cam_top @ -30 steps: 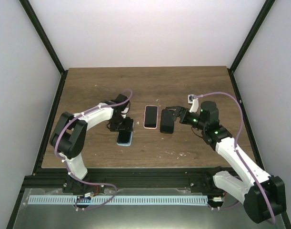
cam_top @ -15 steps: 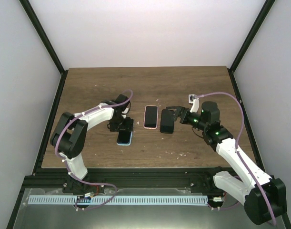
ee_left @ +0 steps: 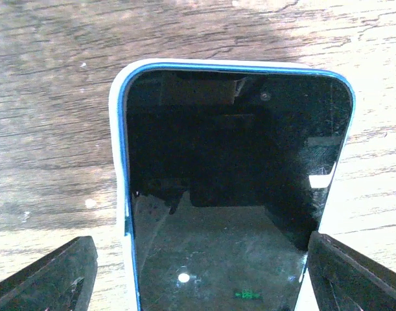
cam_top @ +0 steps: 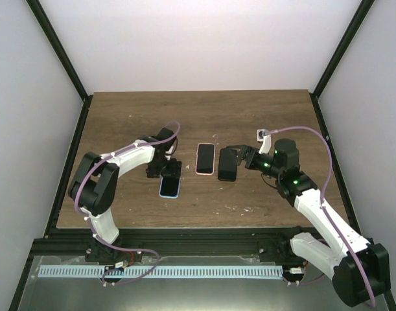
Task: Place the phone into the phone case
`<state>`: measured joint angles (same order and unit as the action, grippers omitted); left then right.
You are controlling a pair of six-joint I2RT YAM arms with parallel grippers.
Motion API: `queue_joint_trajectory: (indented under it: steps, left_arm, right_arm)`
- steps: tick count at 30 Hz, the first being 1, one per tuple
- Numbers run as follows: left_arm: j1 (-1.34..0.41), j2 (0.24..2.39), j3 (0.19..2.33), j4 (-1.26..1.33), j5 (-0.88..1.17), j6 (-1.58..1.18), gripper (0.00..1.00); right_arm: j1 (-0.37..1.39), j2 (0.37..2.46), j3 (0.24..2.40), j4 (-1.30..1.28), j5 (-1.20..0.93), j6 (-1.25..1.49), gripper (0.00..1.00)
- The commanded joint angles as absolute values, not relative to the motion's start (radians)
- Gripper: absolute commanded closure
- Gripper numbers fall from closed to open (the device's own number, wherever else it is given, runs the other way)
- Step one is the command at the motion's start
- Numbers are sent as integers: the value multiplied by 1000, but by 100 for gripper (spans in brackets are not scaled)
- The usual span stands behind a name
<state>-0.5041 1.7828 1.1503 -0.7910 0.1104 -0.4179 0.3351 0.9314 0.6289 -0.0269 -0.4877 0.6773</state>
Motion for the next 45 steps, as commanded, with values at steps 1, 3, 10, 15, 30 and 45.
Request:
queue_joint_trajectory:
  steps: [1, 3, 10, 15, 30, 45]
  left_arm:
    - [-503, 1733, 1172, -805, 56, -433, 11]
    - [-499, 1715, 1163, -796, 57, -430, 13]
    - [-399, 1666, 1050, -636, 281, -423, 25]
    - [-350, 1664, 987, -559, 368, -420, 26]
    - [-350, 1692, 913, -504, 413, -399, 37]
    - [-408, 1581, 849, -390, 532, -539, 43]
  right_arm:
    - [326, 927, 607, -14, -491, 718, 0]
    - [326, 954, 610, -30, -486, 739, 0]
    - [330, 1033, 591, 17, -578, 779, 5]
    - [368, 1076, 563, 67, -594, 804, 28]
    - [603, 1389, 684, 165, -536, 819, 60]
    - [668, 1611, 812, 154, -530, 780, 67]
